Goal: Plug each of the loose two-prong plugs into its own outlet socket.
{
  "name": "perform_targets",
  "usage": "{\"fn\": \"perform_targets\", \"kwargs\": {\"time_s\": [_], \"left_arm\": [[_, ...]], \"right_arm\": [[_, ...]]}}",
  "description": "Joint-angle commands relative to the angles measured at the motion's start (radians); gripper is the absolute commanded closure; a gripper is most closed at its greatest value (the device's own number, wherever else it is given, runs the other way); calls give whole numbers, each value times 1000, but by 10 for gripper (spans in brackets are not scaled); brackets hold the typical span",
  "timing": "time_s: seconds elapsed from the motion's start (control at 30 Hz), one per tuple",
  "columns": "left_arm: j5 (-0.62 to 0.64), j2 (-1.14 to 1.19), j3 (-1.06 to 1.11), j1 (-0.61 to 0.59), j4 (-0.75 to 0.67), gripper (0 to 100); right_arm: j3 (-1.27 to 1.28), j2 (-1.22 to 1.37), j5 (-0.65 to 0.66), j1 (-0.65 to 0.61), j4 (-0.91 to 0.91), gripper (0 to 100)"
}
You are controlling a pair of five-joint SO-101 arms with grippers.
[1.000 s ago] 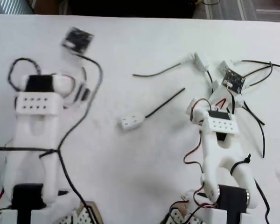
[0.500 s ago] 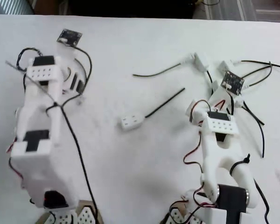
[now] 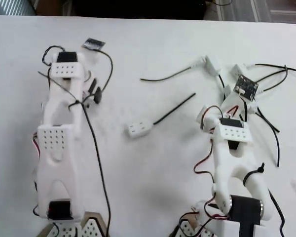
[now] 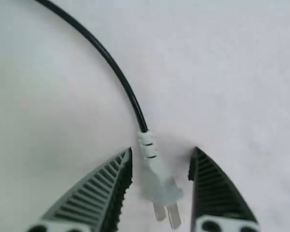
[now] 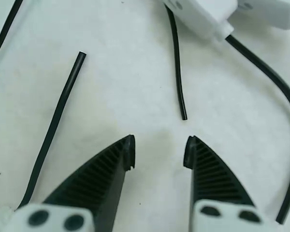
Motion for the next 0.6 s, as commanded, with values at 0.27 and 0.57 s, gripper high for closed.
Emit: {"fn": "perform_targets", "kwargs": {"time_s": [0.27, 0.57], "left_arm": [[14, 38, -273, 16, 221, 979], [232, -222, 117, 131, 219, 979]], "right_arm": [[-6, -39, 6, -1, -18, 832], [-6, -39, 6, -1, -18, 832]]}}
